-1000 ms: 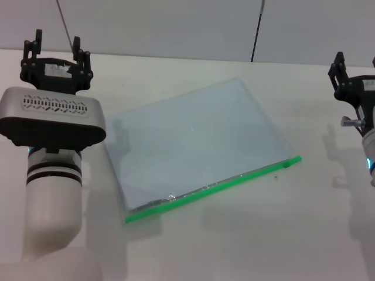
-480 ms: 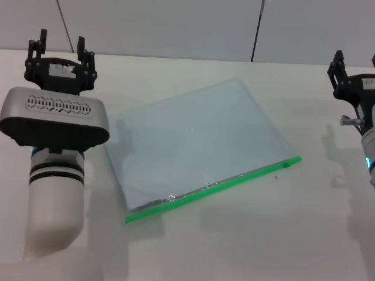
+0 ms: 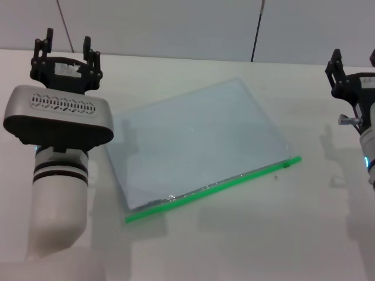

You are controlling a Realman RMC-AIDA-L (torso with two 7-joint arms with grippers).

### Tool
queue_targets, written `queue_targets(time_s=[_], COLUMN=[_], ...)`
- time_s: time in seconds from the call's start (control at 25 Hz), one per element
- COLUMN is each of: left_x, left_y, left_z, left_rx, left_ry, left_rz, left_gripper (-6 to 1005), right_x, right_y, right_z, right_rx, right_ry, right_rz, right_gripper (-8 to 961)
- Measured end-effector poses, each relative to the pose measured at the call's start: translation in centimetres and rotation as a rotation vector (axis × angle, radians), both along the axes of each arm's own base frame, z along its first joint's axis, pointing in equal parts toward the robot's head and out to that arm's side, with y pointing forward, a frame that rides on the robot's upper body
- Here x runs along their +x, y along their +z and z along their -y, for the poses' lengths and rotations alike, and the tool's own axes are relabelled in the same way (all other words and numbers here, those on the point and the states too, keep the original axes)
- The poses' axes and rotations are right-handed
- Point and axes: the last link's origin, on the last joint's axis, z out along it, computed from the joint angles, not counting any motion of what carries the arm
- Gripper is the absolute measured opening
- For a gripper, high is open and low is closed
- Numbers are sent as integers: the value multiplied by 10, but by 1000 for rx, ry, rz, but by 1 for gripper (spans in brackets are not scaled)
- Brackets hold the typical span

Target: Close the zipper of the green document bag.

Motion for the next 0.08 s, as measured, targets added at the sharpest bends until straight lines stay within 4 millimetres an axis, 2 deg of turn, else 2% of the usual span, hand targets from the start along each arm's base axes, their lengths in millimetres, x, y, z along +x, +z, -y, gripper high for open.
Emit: queue_targets(time_s=[0.08], left_x=[1], left_y=[-1], left_z=[0], left_rx=[-3], left_ry=[-3], left_rz=[-3], left_gripper=[617], right_x=[0], right_y=[0], right_z=[0], right_rx=[-1], right_ry=[1], right_rz=[0], right_gripper=[730])
